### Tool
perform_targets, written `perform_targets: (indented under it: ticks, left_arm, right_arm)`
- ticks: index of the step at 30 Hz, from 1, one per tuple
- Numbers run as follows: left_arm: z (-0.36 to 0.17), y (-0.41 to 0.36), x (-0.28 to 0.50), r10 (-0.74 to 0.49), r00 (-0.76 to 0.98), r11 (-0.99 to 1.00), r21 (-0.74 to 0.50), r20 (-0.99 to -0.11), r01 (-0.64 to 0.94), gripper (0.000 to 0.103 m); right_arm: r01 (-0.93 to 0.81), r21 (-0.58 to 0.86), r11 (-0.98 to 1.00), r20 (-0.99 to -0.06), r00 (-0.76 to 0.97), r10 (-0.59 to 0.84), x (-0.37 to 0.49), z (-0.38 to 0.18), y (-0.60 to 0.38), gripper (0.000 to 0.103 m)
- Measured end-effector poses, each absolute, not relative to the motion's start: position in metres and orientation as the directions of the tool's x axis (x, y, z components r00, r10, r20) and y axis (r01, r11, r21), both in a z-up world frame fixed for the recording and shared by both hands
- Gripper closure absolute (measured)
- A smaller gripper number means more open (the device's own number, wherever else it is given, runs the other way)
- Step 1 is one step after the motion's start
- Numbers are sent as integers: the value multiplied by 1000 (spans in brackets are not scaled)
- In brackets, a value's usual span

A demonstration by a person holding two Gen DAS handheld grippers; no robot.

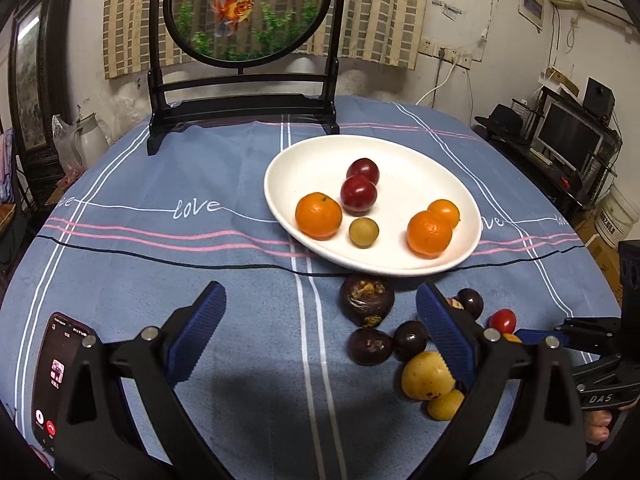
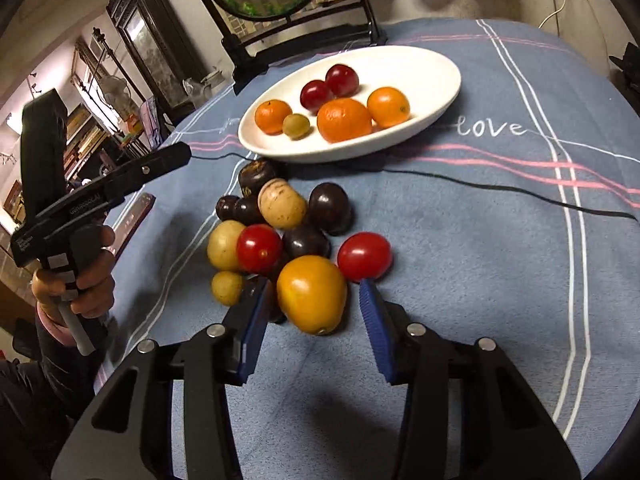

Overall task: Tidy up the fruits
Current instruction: 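Grasp a pale yellow fruit with the left tool while the right tool grasps a yellow-orange fruit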

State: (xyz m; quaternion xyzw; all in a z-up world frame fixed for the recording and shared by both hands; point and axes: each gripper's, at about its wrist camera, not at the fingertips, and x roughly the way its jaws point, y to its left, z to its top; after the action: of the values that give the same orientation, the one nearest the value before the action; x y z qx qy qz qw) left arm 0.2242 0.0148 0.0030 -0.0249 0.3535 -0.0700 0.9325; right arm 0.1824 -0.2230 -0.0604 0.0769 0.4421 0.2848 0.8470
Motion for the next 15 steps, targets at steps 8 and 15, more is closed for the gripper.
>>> perform_targets:
  ticks: [8,15]
  left_arm:
    - [5,12,220,-158,745,987,-92,-648,130,5]
    - [5,8,212,-212,728,976,-99,-652,196,5]
  right_arm:
    - [-422,399,814,-701,432,567,184,-65,-221,63]
    - [-424,416,804,-673,451,586,182,-59,-226,65]
